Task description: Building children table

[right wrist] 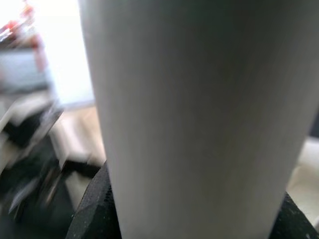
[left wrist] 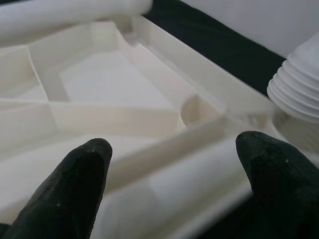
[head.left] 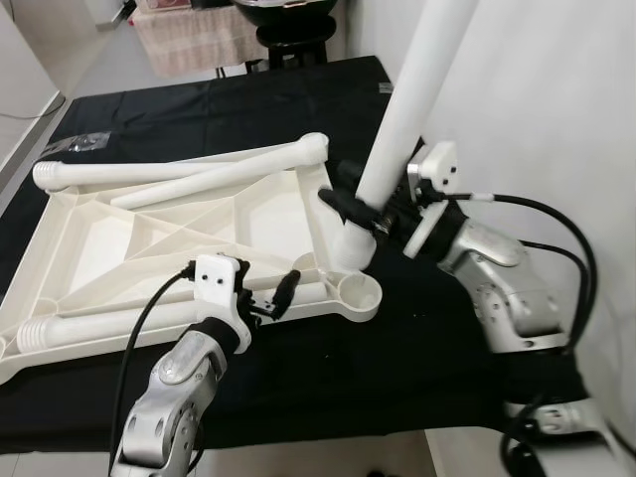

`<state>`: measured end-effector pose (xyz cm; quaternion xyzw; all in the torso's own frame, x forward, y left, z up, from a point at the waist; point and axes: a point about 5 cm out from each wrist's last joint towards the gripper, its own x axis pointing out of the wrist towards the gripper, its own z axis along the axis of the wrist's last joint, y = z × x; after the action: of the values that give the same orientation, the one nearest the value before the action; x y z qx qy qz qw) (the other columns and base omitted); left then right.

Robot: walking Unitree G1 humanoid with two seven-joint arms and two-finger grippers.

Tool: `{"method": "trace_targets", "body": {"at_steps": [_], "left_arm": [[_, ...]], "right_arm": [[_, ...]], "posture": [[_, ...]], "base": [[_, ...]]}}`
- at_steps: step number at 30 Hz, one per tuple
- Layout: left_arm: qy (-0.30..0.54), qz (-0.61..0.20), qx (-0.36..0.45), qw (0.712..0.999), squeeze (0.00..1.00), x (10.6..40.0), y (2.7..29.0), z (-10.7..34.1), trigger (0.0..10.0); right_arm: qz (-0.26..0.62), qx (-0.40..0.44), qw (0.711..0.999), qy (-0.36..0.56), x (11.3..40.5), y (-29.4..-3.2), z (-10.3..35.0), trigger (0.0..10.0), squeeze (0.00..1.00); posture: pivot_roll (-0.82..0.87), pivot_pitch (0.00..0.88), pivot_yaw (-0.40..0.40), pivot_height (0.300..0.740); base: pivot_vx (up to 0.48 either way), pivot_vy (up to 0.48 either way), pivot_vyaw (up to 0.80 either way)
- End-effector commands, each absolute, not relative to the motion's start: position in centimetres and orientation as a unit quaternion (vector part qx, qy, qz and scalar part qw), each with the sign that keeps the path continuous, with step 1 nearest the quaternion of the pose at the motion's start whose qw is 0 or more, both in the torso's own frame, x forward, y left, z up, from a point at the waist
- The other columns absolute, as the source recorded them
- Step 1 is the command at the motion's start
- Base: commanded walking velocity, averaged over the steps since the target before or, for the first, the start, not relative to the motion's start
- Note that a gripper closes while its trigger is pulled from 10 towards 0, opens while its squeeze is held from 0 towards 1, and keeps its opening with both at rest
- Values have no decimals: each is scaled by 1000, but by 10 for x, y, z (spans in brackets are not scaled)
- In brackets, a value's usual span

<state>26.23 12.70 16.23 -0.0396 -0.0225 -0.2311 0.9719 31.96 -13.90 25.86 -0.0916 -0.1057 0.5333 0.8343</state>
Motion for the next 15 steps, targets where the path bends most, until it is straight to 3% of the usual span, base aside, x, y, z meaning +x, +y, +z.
{"method": "trace_targets", "body": {"at_steps": [1,7,15], "left_arm": [[-12,-249,-25,968,0,256,126,161,10000],[8,-311,-3,951,0,235,126,157,10000],[47,-401,-5,915,0,197,109,152,10000]], "right_arm": [[576,-87,806,-105,312,-133,259,10000,0],[603,-95,788,-76,312,-147,260,10000,0],[630,-24,772,-80,315,-159,260,10000,0]], "posture": [[-33,240,36,740],[-26,239,36,740],[-8,248,46,740]], "base": [[0,0,0],[0,0,0],[0,0,0]]}}
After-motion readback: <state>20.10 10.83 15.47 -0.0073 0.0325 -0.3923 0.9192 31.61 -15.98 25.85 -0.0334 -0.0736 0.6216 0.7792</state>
